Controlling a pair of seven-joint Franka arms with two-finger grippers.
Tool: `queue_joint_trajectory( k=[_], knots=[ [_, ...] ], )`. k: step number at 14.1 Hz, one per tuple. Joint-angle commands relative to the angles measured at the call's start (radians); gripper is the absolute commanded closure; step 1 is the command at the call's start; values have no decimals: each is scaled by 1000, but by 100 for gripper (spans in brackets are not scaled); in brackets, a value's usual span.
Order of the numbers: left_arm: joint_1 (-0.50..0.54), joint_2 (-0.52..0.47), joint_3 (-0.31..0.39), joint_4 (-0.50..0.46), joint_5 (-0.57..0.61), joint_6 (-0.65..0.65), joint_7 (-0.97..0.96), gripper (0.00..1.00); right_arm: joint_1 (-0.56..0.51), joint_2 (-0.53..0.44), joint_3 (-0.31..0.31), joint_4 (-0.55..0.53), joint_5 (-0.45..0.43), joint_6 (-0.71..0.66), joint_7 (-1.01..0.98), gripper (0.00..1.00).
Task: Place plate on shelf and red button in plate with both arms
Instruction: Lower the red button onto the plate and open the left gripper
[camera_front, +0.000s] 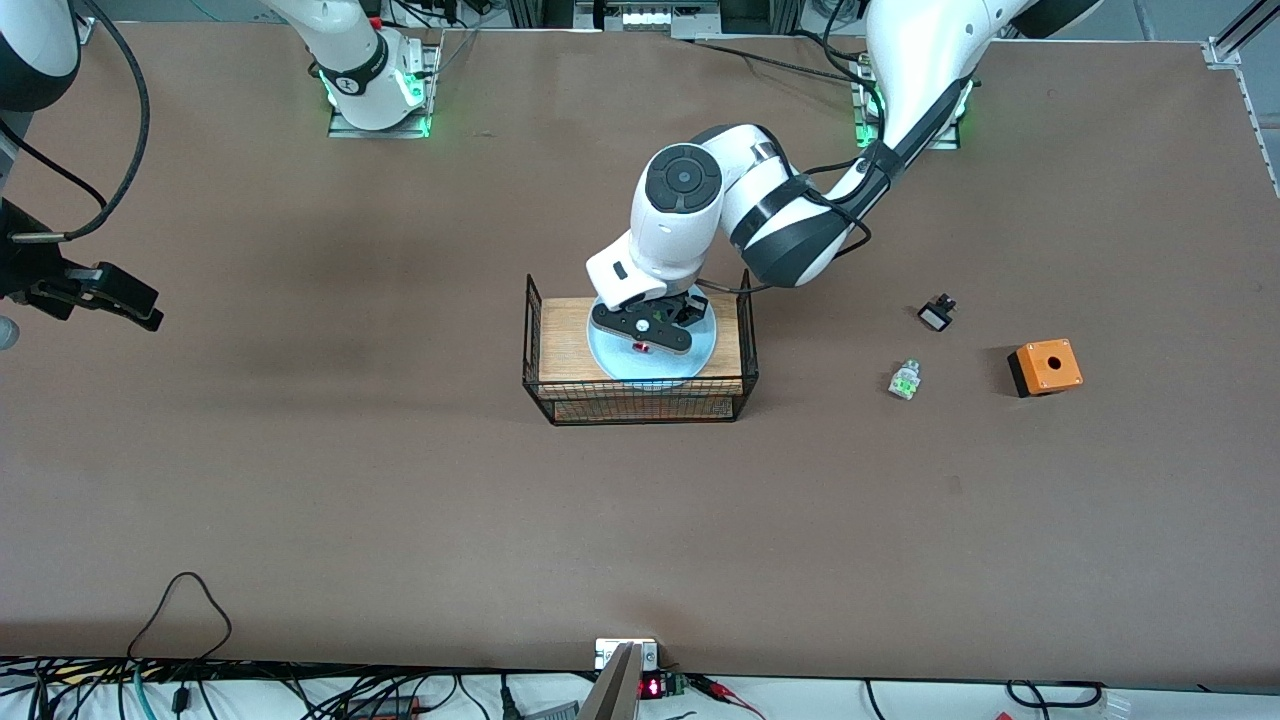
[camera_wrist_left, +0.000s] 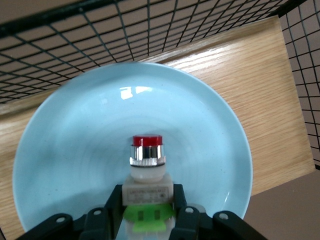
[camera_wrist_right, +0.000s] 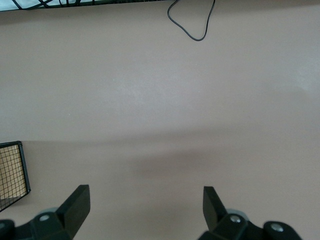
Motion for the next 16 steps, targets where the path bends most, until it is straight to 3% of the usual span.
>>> queue_joint_trajectory(
  k=[1, 6, 10, 16],
  knots=[
    [-3, -6, 0, 14, 29, -3, -16, 0, -4, -12, 6, -8, 2, 6, -1, 0],
    [12, -61, -5, 18, 14, -23, -19, 0, -4, -12, 6, -9, 2, 7, -1, 0],
    [23, -133, -13, 24, 0, -125, -16, 0, -3, -13, 6, -9, 2, 7, 2, 0],
    [52, -178, -14, 131, -38, -308, -13, 0, -3, -15, 6, -9, 2, 7, 1, 0]
  ],
)
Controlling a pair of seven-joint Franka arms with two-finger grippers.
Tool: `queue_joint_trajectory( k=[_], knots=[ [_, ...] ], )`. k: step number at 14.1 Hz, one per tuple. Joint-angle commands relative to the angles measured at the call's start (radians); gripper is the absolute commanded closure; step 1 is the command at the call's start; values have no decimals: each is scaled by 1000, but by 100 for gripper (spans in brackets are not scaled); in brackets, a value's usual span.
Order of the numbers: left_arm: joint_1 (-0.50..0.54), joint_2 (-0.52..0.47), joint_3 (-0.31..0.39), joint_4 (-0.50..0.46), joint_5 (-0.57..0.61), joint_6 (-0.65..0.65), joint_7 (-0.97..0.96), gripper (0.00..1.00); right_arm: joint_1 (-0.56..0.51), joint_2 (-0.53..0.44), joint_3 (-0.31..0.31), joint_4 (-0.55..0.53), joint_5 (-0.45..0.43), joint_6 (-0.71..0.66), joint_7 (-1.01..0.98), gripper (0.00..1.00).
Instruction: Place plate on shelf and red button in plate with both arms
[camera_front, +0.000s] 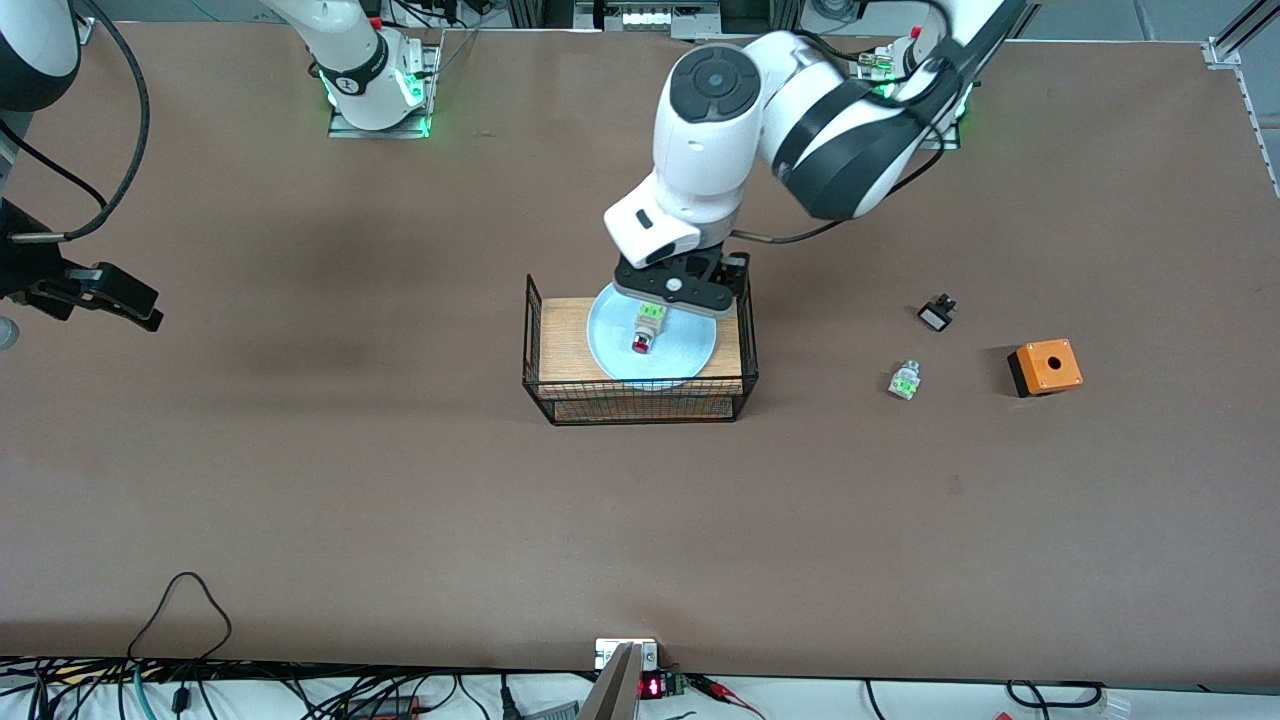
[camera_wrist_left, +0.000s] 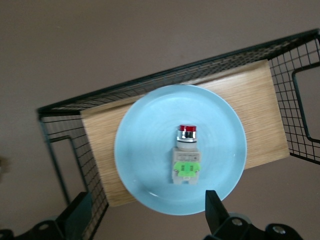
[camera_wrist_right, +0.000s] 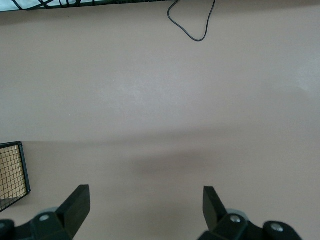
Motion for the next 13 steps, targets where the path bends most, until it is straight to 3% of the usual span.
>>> queue_joint_trajectory(
  k=[1, 8, 9, 10, 13],
  knots=[
    [20, -7, -11, 76, -16, -106, -5, 0, -3, -15, 6, -9, 2, 6, -1, 0],
    [109, -14, -10, 220, -80, -296, 13, 0, -4, -12, 7, -8, 2, 6, -3, 0],
    [118, -51, 4, 212, -97, -301, 35, 0, -4, -12, 6, -8, 2, 4, -3, 0],
    [121, -85, 31, 196, -119, -299, 79, 0, -3, -12, 6, -8, 2, 4, -3, 0],
    [113, -233, 247, 50, -301, -280, 240, 0, 2, -12, 7, -8, 4, 4, -3, 0]
  ],
)
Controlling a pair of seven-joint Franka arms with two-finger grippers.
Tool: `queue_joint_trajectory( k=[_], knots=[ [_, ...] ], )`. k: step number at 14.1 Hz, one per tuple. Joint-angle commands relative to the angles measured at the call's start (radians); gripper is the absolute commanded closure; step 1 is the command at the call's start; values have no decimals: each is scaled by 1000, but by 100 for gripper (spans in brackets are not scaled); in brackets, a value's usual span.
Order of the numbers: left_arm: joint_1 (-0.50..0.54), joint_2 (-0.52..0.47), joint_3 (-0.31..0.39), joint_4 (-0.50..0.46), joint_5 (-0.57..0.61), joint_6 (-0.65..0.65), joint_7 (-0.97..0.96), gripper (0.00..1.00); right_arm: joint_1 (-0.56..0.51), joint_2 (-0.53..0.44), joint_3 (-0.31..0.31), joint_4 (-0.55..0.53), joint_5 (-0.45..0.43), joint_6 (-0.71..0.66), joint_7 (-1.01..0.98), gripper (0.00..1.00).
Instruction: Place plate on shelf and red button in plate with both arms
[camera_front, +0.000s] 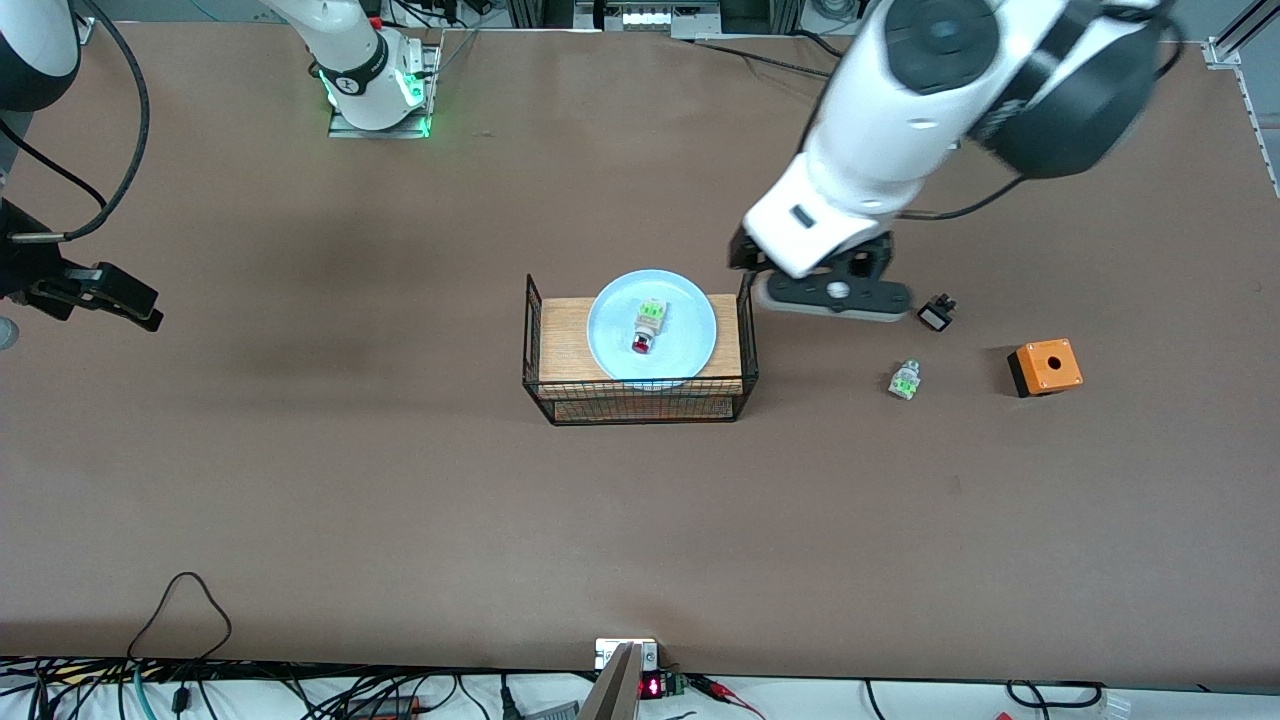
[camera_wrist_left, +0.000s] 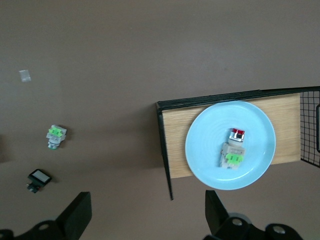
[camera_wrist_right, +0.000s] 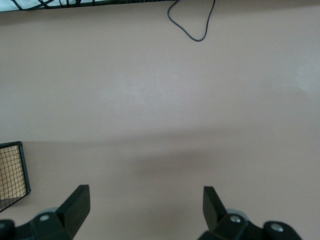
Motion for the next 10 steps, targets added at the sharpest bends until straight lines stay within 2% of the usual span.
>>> queue_joint_trajectory(
  k=[1, 3, 7, 10],
  knots=[
    [-2, -178, 201, -181, -157, 13, 176, 0, 8, -12, 6, -8, 4, 4, -3, 0],
    [-18, -244, 315, -256, -169, 14, 294, 0, 8, -13, 7, -8, 4, 4, -1, 0],
    [-33, -365, 491, -422, -166, 71, 325, 0, 41, -13, 6, -6, -3, -1, -1, 0],
    [-62, -405, 555, -455, -119, 75, 451, 0, 32, -12, 6, -6, -3, 6, -1, 0]
  ],
)
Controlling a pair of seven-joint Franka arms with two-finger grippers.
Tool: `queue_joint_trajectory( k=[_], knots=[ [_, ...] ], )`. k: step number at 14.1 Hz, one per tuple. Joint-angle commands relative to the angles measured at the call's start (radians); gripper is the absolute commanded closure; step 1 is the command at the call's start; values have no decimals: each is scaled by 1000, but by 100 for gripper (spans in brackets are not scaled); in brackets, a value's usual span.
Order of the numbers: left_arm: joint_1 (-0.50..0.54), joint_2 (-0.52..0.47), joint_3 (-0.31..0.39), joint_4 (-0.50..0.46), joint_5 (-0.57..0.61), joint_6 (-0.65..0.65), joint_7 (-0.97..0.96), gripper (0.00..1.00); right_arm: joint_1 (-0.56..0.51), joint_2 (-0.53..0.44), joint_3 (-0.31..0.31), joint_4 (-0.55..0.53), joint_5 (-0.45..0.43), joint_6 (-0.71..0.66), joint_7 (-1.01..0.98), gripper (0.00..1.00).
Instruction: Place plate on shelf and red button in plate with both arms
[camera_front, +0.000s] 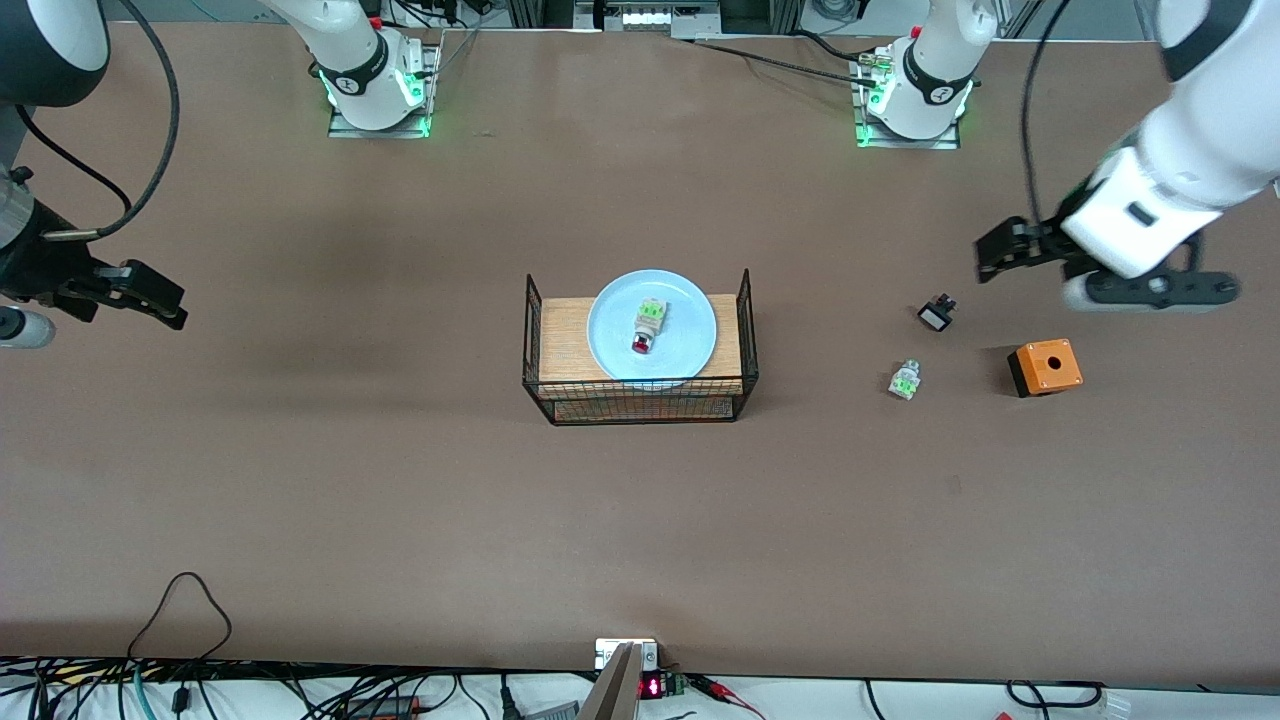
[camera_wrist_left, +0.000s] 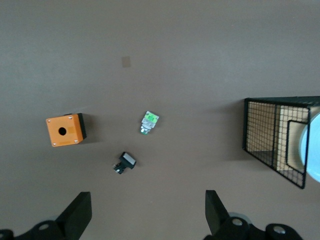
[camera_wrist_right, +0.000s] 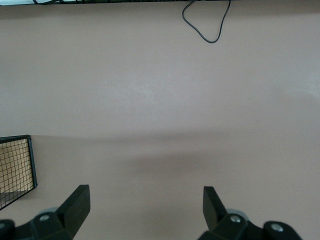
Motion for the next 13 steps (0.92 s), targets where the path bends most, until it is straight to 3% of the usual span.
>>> queue_joint_trajectory(
  k=[1, 4, 8, 13],
  knots=[
    [-38, -73, 52, -90, 60, 55, 118, 0, -14, -15, 2, -8, -1, 6, 0, 0],
    [-28, -146, 63, -191, 65, 121, 146, 0, -48, -24, 2, -11, -1, 6, -3, 0],
    [89, -142, 6, -185, 60, 121, 162, 0, -57, -41, 8, -17, -4, 6, 10, 0],
    [92, -105, 6, -159, 60, 120, 162, 0, -126, -65, 30, -24, 5, -22, -9, 0]
  ],
)
